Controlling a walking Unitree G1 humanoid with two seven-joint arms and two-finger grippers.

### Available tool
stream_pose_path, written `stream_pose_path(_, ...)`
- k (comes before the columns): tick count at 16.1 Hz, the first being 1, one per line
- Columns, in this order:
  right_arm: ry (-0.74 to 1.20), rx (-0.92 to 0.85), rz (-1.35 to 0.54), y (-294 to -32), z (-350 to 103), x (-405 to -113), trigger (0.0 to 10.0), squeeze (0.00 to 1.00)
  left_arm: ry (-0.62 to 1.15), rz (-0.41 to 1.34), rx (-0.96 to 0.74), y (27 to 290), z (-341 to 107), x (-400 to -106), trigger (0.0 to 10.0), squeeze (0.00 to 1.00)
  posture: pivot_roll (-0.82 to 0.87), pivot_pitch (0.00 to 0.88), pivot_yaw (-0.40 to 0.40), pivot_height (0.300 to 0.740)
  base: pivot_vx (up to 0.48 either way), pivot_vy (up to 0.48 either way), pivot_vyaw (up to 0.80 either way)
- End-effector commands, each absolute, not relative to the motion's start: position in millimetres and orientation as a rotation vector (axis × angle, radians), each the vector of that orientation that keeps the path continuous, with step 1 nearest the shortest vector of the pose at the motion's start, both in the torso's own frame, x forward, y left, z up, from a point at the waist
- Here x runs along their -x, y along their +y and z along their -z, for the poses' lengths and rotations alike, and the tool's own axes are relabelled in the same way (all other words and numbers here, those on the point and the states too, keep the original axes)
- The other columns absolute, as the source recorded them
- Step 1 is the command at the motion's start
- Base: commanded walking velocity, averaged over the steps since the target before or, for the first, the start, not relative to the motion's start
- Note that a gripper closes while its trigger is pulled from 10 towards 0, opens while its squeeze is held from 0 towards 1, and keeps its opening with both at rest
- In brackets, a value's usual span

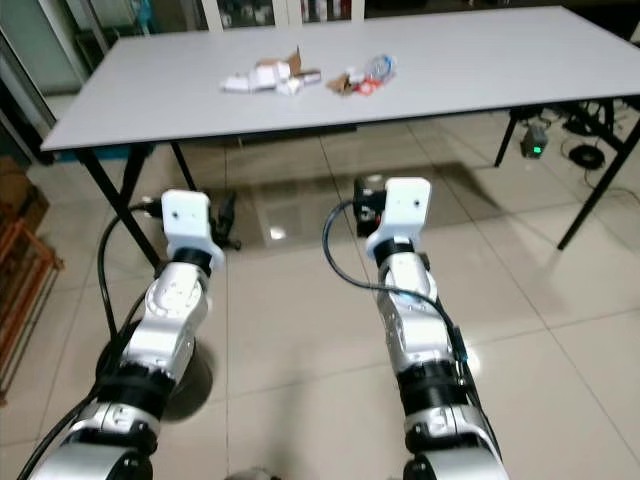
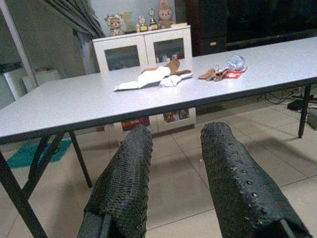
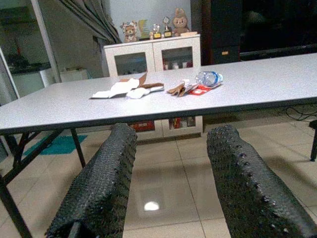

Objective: Picking trash to rubbish bin

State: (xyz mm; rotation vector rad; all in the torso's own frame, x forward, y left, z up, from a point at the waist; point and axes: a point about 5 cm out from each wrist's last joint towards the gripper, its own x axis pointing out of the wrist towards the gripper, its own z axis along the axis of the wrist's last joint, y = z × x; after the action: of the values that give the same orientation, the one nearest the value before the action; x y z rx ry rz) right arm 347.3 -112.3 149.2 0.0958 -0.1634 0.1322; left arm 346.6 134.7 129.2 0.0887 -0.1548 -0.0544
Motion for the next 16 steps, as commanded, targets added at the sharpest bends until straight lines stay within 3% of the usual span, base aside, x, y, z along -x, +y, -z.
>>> stream_pose_path(1,-0.161,-0.074,-0.108,-121,-150,-349,10.0,0.0,-0.161,0.08,-0.084,126,-132,-347,10.0,0.0,0.0,0.015,0.063,0.72,0.349,0.0,0.0)
stream_pose_path(4,-0.172,-0.076,-0.118,-118,-150,-348,10.0,0.0,-0.156,0.074,-0.086,127,-132,-348,10.0,0.0,0.0,0.005,0.066,0.72,0.48,0.0,0.58)
stream_pose_path(16,-0.225,-0.134,-0.082,-124,-159,-348,10.0,0.0,-0.192,0.07,-0.081,127,-141,-350,10.0,0.0,0.0,0.013,0.059,0.72,0.48,0.0,0.0)
